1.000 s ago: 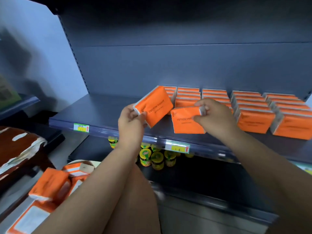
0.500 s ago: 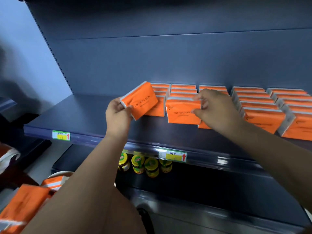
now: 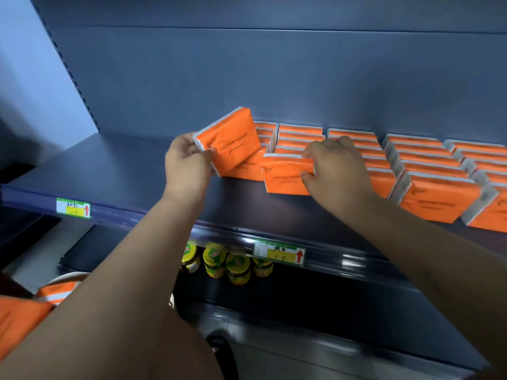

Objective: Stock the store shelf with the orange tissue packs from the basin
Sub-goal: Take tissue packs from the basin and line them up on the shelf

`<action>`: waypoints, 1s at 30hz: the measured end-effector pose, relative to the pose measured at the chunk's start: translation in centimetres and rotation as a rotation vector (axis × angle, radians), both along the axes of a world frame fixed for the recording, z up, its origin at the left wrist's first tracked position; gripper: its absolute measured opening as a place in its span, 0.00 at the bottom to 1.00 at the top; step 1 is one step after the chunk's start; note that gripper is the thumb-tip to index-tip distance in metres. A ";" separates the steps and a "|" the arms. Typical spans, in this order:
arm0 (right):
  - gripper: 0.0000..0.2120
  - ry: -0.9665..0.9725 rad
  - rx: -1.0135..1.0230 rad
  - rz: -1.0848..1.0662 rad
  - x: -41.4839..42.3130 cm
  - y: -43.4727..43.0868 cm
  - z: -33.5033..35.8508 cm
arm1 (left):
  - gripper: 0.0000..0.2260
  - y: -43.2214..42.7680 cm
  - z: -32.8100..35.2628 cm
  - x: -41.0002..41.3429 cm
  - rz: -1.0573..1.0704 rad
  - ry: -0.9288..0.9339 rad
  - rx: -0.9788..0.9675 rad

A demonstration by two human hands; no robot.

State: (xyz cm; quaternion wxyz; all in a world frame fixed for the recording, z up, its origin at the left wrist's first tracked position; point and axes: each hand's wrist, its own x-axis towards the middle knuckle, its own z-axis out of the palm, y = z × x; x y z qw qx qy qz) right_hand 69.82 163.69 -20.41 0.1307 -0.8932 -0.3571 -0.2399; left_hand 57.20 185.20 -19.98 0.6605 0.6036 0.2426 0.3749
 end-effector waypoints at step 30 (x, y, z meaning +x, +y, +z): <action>0.27 0.498 0.402 0.387 -5.6 2.1 1.6 | 0.19 2.3 0.0 -1.9 -0.333 -0.017 0.086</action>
